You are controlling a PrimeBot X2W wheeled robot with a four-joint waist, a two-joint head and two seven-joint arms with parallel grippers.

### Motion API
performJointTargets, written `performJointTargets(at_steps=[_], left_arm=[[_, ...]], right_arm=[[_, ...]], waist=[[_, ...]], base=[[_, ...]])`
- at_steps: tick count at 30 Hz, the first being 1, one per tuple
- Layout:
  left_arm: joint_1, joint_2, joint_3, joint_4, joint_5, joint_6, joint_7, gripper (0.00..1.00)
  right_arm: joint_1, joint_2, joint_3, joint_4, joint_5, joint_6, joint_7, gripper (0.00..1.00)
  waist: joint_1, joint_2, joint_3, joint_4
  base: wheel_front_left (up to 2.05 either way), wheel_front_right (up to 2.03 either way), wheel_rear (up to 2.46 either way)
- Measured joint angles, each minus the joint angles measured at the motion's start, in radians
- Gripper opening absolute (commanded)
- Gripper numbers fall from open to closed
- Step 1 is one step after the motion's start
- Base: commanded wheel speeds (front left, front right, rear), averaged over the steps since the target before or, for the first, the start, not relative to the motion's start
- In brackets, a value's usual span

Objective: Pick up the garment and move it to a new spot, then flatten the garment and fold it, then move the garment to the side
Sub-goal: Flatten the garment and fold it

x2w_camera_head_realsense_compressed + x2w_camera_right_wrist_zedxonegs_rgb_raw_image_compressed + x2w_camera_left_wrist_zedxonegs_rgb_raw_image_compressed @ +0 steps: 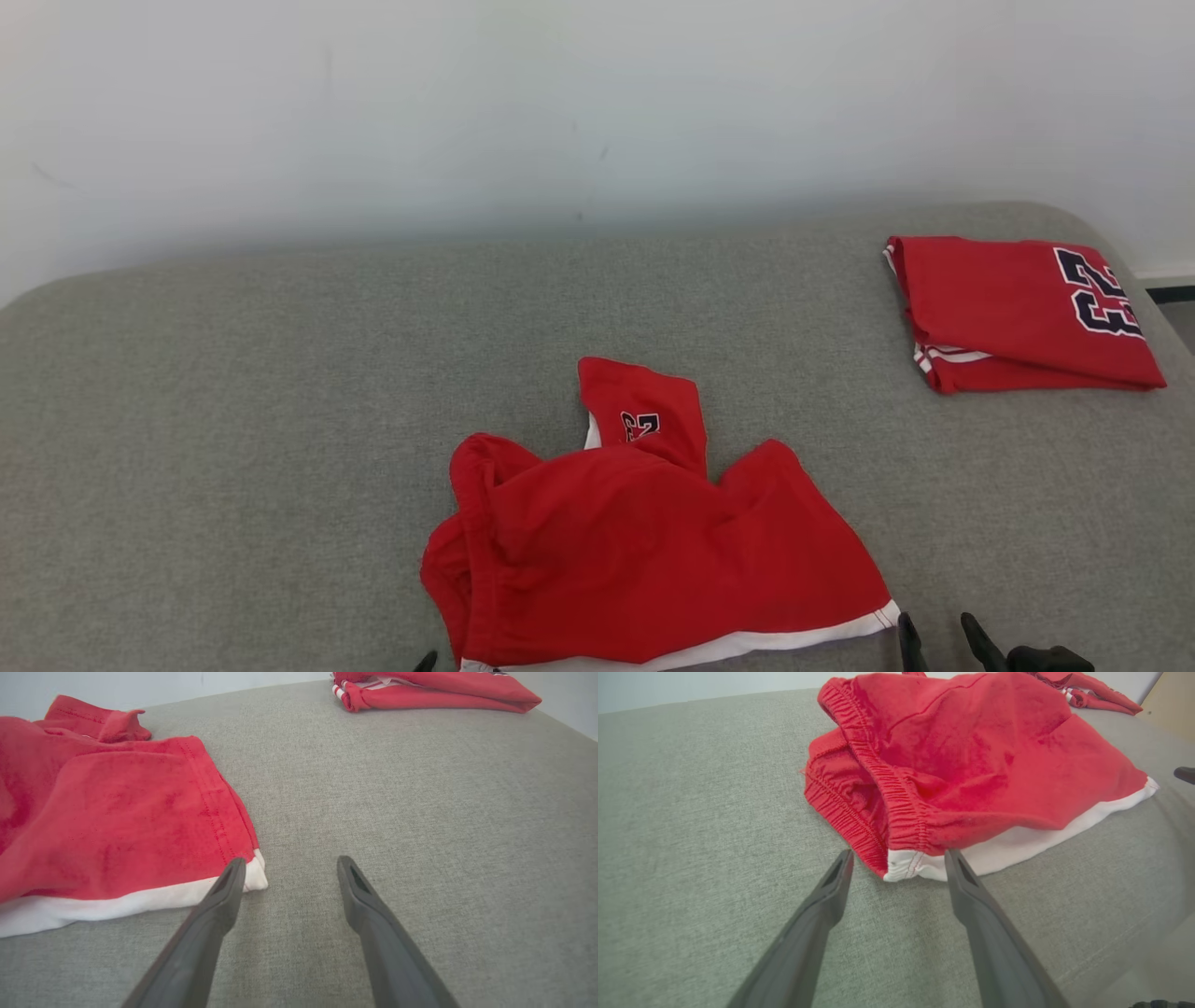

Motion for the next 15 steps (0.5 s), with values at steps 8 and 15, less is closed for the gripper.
performJointTargets(at_steps=[8,15], left_arm=[[-0.068,0.019,-0.046,0.08,-0.03,0.0,0.0,1.0],[-0.108,0.027,-0.09,0.118,-0.066,0.0,0.0,1.0]], right_arm=[[-0.071,0.016,0.037,0.097,0.011,0.0,-0.012,1.0],[-0.135,0.034,0.074,0.177,0.02,0.0,-0.02,1.0]], waist=[[0.0,0.0,0.028,-0.022],[0.0,0.0,0.036,-0.034]], base=[[0.0,0.0,0.0],[0.0,0.0,0.0]])
